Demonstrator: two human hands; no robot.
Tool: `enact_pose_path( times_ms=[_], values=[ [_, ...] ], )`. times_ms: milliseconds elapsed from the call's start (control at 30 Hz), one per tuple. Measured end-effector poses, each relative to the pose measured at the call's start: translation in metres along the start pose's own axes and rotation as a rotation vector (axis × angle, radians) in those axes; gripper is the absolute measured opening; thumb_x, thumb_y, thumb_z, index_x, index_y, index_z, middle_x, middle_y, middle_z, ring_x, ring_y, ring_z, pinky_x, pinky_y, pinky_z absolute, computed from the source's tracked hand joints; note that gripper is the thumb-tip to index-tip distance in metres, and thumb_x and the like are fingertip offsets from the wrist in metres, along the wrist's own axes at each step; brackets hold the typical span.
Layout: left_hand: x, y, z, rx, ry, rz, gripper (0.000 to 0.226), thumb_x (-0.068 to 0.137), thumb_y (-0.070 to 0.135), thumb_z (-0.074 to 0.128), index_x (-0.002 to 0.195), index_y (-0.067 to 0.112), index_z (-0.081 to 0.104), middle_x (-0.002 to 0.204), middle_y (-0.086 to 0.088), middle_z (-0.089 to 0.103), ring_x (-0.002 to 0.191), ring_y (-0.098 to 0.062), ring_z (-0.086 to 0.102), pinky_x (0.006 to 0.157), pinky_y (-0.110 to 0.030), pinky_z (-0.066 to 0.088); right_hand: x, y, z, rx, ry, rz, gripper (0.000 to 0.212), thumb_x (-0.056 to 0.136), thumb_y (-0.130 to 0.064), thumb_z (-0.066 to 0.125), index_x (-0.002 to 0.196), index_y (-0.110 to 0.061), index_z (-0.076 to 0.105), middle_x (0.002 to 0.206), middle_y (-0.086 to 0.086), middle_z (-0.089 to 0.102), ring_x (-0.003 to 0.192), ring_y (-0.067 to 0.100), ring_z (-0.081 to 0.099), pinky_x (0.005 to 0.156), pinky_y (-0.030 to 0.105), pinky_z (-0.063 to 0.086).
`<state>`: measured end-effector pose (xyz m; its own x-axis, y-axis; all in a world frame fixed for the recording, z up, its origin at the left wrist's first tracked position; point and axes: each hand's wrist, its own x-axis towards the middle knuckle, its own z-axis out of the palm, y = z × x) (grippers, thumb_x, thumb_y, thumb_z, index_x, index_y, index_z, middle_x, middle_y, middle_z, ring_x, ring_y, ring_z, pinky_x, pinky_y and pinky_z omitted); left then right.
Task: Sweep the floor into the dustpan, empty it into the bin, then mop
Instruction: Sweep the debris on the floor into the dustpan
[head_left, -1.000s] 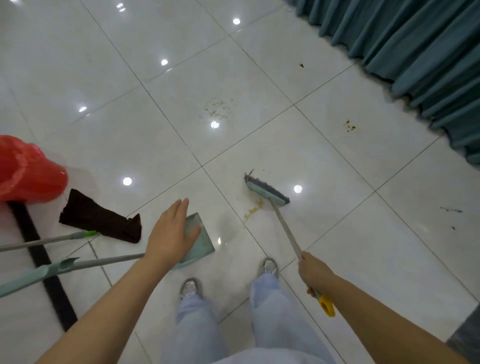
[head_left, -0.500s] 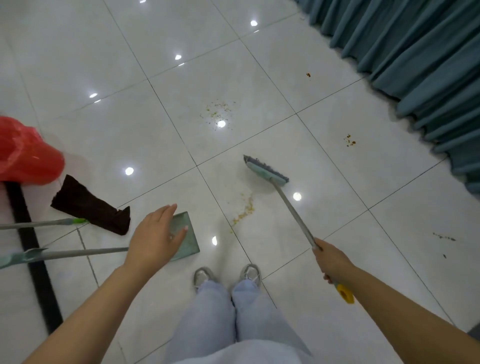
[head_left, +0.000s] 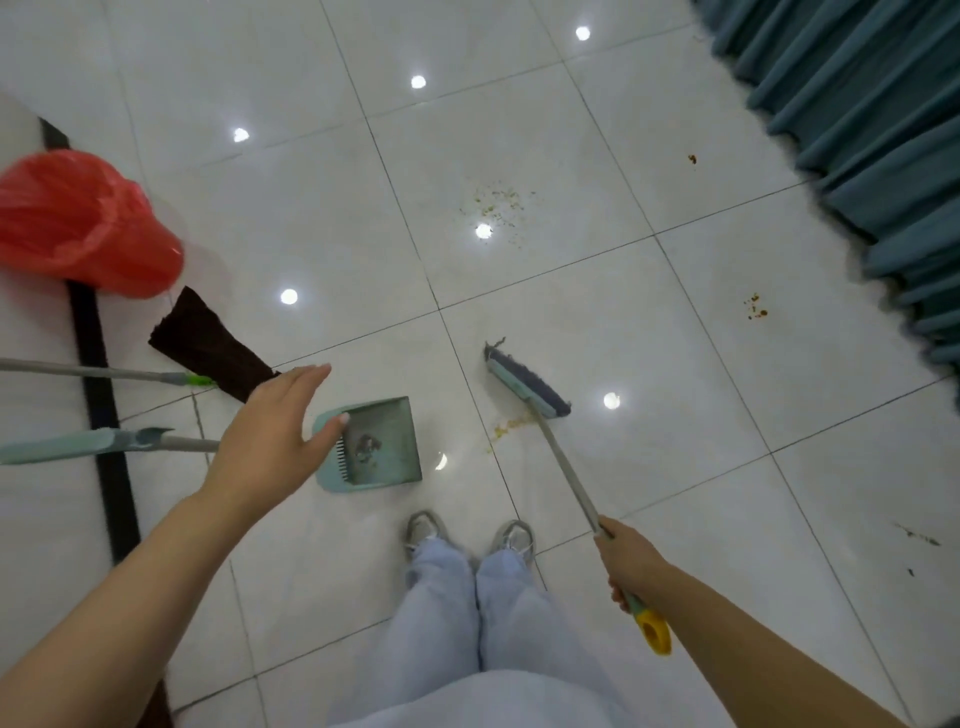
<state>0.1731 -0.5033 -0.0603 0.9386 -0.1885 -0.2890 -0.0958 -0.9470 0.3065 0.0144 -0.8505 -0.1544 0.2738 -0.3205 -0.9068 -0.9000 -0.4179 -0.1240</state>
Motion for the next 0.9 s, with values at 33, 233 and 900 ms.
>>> enact_pose_path(
  times_ms=[33,233,900],
  values=[
    [-0.001,-0.008,-0.006,0.019,0.019,0.007,0.064,0.087,0.036,0.063,0.142,0.012,0.041,0.143,-0.007,0.045,0.131,-0.025,0.041,0.107,-0.041,0.036,-0.005,-0.003,0.003,0.008,0.001,-0.010,0.034,0.102,-0.025,0.028,0.132,-0.023,0.046,0.080,0.012,0.056,0.055,0.019,0.049,0.044,0.023,0.044],
    [-0.003,-0.080,-0.028,0.436,0.025,-0.116,0.077,0.076,0.057,0.065,0.139,0.018,0.045,0.141,-0.008,0.049,0.130,-0.029,0.042,0.112,-0.050,0.024,-0.014,-0.018,-0.003,0.022,0.069,-0.069,0.038,0.103,-0.030,0.030,0.140,-0.028,0.041,0.075,0.014,0.054,0.053,0.020,0.046,0.043,0.022,0.041],
    [-0.014,-0.200,-0.023,0.368,-0.223,-0.156,0.028,0.088,0.022,0.060,0.116,0.022,0.060,0.099,0.001,0.063,0.083,-0.019,0.062,0.080,-0.038,0.053,-0.041,-0.042,0.031,-0.114,0.091,-0.017,0.041,0.103,-0.034,0.031,0.142,-0.029,0.041,0.072,0.013,0.053,0.049,0.021,0.044,0.041,0.022,0.040]
  ],
)
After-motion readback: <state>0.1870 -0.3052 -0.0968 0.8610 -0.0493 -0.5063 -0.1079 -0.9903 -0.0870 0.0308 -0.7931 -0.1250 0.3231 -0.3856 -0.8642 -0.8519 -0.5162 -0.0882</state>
